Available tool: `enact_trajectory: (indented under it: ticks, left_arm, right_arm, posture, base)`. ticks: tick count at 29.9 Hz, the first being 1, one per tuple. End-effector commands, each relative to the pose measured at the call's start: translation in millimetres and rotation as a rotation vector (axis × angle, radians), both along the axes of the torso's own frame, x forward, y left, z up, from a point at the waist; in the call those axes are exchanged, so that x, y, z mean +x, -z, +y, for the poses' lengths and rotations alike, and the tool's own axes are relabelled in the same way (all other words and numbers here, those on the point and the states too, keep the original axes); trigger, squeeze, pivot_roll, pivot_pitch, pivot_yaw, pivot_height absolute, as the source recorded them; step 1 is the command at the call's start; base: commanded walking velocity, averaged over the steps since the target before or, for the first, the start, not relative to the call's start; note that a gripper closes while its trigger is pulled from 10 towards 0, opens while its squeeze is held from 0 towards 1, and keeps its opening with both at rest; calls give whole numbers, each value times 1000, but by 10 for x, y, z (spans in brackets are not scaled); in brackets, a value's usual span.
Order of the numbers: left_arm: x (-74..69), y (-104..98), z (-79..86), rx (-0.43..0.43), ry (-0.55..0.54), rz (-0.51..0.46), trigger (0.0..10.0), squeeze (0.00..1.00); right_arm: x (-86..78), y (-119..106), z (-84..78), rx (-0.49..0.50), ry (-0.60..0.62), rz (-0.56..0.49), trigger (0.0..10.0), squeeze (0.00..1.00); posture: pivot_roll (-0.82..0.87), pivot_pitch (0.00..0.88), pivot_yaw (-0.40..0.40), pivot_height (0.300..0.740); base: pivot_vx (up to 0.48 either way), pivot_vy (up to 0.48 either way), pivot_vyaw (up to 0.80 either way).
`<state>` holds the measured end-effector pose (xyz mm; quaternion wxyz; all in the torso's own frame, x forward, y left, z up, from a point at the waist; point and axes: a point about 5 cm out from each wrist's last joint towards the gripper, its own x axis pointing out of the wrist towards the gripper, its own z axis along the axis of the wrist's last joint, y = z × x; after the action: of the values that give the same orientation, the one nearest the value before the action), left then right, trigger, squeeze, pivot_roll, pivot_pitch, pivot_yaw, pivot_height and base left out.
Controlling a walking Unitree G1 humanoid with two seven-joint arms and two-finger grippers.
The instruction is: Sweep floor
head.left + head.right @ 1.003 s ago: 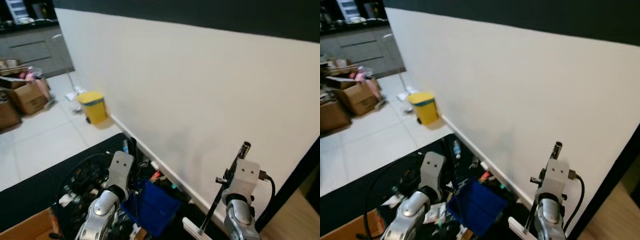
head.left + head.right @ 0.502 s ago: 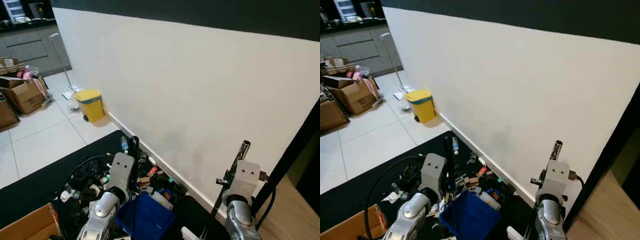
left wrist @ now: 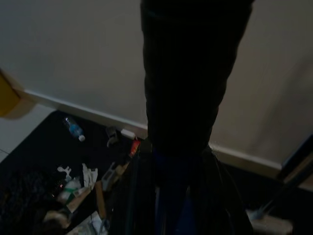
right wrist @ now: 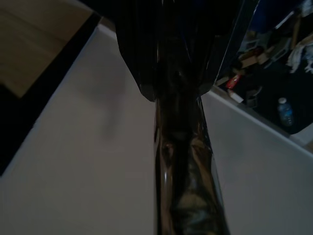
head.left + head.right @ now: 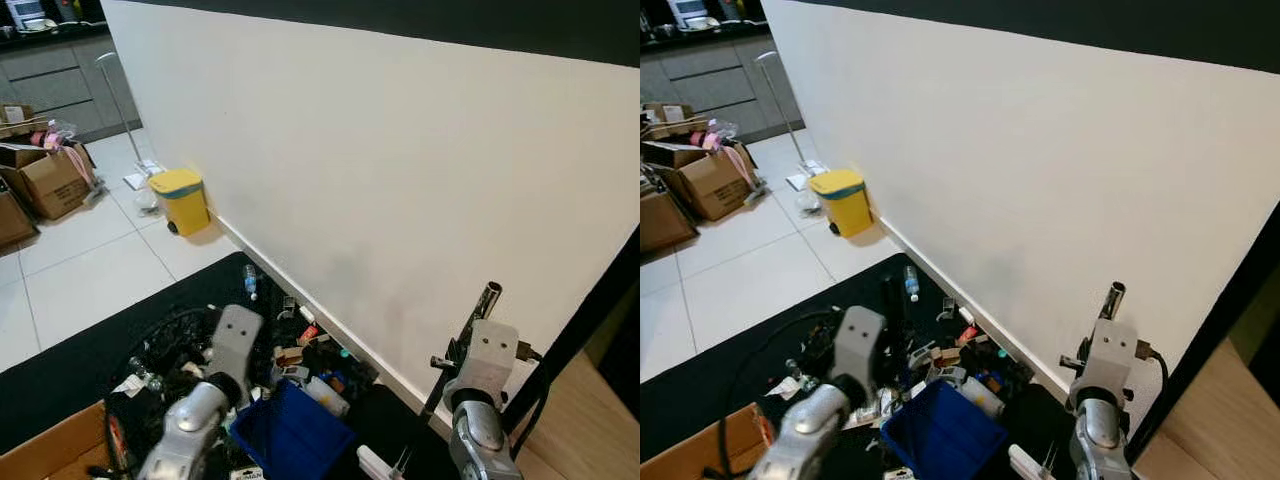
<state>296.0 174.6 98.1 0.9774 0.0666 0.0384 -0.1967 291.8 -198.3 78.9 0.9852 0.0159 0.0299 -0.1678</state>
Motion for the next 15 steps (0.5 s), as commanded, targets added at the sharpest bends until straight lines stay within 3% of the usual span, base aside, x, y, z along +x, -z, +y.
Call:
enact_trajectory:
  ticks: [1, 3, 7, 10, 15]
  left_arm:
    - [-31, -76, 199, 18, -9, -11, 10000, 0]
    - [-52, -94, 284, 21, 1, -5, 10000, 0]
    - [-84, -320, 647, 68, -29, -50, 10000, 0]
    - [-144, -435, 781, 86, 15, -38, 10000, 0]
    - [-332, -373, 895, 69, 92, 51, 10000, 0]
  right_arm:
    - [52, -74, -11, -25, 4, -41, 10000, 0]
    - [71, -79, -23, -22, 5, -39, 10000, 0]
    - [177, -131, -70, -36, 3, -45, 10000, 0]
    - [244, -164, -79, -44, -2, -48, 10000, 0]
    - [346, -192, -50, -51, -10, -48, 10000, 0]
  posture:
    - [39, 102, 62, 740]
    - [39, 102, 62, 740]
    - [86, 112, 46, 740]
    - [106, 114, 37, 740]
    - [132, 119, 26, 740]
  base:
    - [0, 0, 0]
    - [0, 0, 0]
    - [0, 0, 0]
    - [0, 0, 0]
    - [0, 0, 0]
